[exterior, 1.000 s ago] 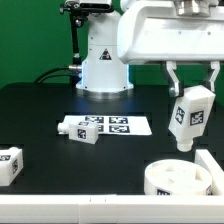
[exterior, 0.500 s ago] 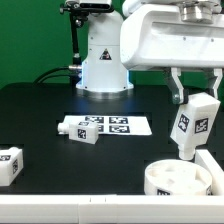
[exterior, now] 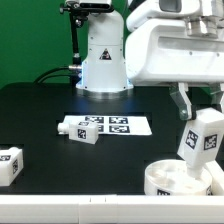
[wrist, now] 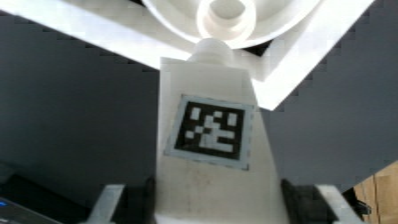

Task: Assemble stool

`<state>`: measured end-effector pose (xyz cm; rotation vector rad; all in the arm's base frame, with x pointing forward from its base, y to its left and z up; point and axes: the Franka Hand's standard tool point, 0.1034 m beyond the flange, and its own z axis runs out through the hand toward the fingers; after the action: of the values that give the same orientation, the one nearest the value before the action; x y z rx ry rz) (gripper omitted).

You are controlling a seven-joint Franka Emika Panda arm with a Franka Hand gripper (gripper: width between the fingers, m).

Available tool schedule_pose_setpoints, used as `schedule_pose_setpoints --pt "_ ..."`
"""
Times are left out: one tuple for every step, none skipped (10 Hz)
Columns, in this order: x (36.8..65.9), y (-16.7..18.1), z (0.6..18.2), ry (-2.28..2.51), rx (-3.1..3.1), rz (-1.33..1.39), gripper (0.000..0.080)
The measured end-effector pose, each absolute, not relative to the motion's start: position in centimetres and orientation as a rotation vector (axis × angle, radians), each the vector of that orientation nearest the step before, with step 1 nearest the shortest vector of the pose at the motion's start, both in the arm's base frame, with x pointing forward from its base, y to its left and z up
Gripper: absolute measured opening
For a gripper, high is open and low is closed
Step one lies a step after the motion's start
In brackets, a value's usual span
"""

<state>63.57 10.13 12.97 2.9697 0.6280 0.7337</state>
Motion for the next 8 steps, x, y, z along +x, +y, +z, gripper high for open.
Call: schedule_pose_setpoints --pt "63.3 10.1 12.1 0.628 2.975 0.716 0.0323" --pt "63.1 10.0 11.6 0.628 2.979 0.704 0.0323" --pt "62.9 10.0 11.3 0.629 2.981 0.696 0.0323" --pt "62.8 10.1 11.2 0.63 2.982 0.693 0.0323" --pt "62.8 10.0 11.0 0.629 2.983 0.689 0.0323" --pt "62.7 10.0 10.8 0.629 2.984 0.685 0.0323" --pt "62.7 10.1 10.6 0.633 2.986 0.681 0.0323" --pt "62.5 10.3 10.3 0.637 2.988 0.674 0.0323"
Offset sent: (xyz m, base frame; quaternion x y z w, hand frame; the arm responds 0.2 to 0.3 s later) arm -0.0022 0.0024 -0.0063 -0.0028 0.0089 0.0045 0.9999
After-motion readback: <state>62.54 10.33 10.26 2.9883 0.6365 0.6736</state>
